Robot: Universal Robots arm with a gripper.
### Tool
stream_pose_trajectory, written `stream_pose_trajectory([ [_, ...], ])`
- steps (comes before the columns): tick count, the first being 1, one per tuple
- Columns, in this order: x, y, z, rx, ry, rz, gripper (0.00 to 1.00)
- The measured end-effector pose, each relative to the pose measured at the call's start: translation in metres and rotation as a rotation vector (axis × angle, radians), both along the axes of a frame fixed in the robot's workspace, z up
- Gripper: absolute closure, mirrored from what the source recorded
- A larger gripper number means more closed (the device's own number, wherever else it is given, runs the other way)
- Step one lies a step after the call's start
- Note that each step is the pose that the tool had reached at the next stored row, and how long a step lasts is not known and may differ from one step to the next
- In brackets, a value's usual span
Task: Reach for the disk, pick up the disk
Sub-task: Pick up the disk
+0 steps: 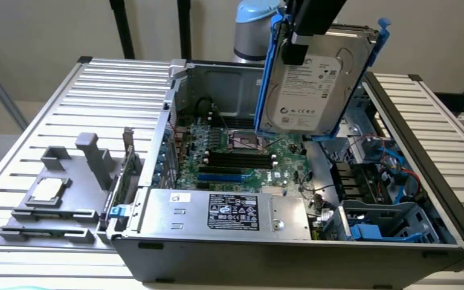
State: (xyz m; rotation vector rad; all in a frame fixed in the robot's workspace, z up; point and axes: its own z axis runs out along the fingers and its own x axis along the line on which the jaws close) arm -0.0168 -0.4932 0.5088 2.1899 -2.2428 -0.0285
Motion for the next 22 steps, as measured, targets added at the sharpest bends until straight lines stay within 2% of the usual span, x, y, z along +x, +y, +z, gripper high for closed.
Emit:
stream_pose_trajectory([
  [12, 0.049, -0.0227, -0.0007, -0.0001, 0.0, 0.0, 0.67],
  [22, 0.073, -0.0484, -0.0007, 0.0003, 0.0, 0.0, 0.67],
])
